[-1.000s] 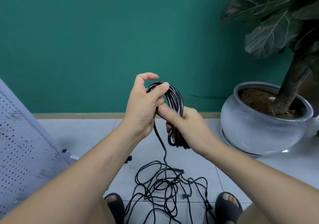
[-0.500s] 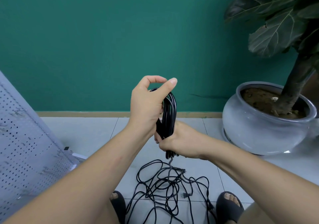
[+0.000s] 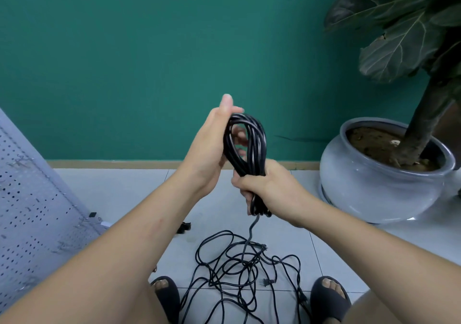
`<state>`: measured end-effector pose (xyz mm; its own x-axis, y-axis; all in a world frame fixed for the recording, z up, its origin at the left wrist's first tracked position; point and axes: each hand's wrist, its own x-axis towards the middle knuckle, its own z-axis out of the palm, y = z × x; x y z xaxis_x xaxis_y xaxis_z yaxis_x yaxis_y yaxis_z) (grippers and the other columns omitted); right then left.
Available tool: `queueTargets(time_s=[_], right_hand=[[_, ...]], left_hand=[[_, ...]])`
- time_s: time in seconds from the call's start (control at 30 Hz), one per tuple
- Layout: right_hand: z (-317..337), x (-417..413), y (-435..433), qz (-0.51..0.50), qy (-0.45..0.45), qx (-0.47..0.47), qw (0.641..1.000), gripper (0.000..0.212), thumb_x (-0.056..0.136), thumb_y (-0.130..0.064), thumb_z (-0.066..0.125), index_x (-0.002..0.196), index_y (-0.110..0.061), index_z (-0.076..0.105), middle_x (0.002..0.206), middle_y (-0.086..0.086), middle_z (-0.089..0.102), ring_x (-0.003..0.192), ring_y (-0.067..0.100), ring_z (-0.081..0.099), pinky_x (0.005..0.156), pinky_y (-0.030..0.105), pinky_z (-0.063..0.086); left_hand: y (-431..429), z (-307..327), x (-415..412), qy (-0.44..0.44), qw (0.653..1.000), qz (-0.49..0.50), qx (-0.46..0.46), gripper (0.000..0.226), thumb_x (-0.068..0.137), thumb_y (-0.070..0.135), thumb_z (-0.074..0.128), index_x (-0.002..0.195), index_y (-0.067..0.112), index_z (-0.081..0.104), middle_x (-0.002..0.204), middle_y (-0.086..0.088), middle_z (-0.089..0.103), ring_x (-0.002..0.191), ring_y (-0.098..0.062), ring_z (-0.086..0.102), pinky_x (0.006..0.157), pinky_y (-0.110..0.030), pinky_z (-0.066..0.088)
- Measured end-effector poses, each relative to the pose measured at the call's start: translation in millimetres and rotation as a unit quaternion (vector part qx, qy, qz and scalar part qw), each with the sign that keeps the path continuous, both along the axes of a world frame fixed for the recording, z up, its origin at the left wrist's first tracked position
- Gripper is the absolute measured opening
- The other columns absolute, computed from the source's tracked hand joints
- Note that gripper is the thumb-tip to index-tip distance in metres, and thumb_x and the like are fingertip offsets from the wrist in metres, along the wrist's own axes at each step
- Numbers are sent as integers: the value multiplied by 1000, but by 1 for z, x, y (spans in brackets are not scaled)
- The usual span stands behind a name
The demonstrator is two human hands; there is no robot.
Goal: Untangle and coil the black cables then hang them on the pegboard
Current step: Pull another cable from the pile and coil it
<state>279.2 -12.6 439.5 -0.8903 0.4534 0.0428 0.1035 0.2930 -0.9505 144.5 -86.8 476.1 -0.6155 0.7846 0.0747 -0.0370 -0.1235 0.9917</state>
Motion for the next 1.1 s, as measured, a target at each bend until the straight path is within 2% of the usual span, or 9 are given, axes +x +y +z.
queueTargets(time_s=[0.1, 0.2, 0.3, 0.4, 0.5, 0.73, 0.93, 1.0, 1.1], right_hand=[[6, 1, 13, -27, 39, -9, 999, 24, 88, -23, 64, 68, -17, 53, 63, 2, 51, 61, 29, 55, 61, 37, 40], [13, 6, 25, -54, 74, -21, 996, 27, 93, -17, 64, 71, -12, 50, 61, 8, 48, 59, 32, 52, 56, 36, 40], [19, 10, 34, -85, 106, -38, 990, 30, 96, -13, 62, 70, -10, 47, 61, 11, 44, 57, 29, 42, 57, 45, 38], [24, 14, 40, -119, 127, -48, 984, 30, 98, -16, 62, 73, -6, 48, 63, 14, 45, 54, 31, 46, 61, 57, 43], [27, 16, 44, -154, 153, -57, 974, 27, 99, -17, 62, 77, -8, 50, 62, 10, 46, 53, 30, 49, 56, 64, 43], [33, 17, 48, -252, 217, -80, 940, 24, 102, -15, 60, 83, -8, 48, 62, 7, 45, 54, 26, 44, 51, 31, 38], [35, 17, 56, -306, 236, -33, 922, 27, 103, -15, 59, 81, -9, 45, 64, 6, 43, 47, 19, 43, 56, 37, 40], [33, 18, 63, -322, 220, 20, 921, 31, 104, -18, 60, 80, -10, 42, 65, 5, 44, 47, 18, 49, 56, 36, 44], [30, 17, 74, -350, 169, 101, 916, 37, 105, -24, 61, 76, -16, 38, 56, -11, 43, 49, 25, 59, 53, 37, 48]], left_hand=[[1, -11, 3, -68, 997, -45, 7, 64, 110, 62, 37, 129, 7, 65, 100, -15, 71, 90, -24, 69, 85, -43, 56], [2, -31, 11, 36, 988, -114, -93, 28, 102, 34, 47, 98, 24, 72, 95, -10, 77, 92, -20, 73, 104, -56, 52], [4, -56, 27, 102, 955, -201, -194, 23, 90, 27, 56, 109, 25, 70, 111, 3, 80, 110, -10, 74, 112, -48, 49], [4, -82, 41, 103, 937, -228, -245, 24, 100, 17, 54, 116, 21, 71, 118, 7, 80, 117, -3, 70, 114, -40, 46], [3, -110, 51, 138, 925, -220, -277, 23, 106, 27, 51, 115, 23, 71, 117, 7, 79, 118, -4, 68, 115, -39, 47], [-4, -134, 67, 161, 908, -235, -308, 30, 111, 47, 43, 109, 38, 71, 117, 10, 75, 117, -4, 66, 109, -38, 53], [-4, -117, 67, 240, 891, -237, -302, 31, 115, 41, 41, 109, 27, 68, 87, 2, 82, 88, -19, 76, 91, -41, 59], [-5, -109, 69, 305, 877, -219, -300, 32, 115, 39, 40, 105, 23, 66, 72, -3, 75, 63, -14, 66, 75, -33, 57], [-10, -95, 74, 370, 864, -183, -288, 37, 115, 41, 39, 98, 21, 65, 61, 7, 53, 44, -5, 45, 56, -28, 43]])
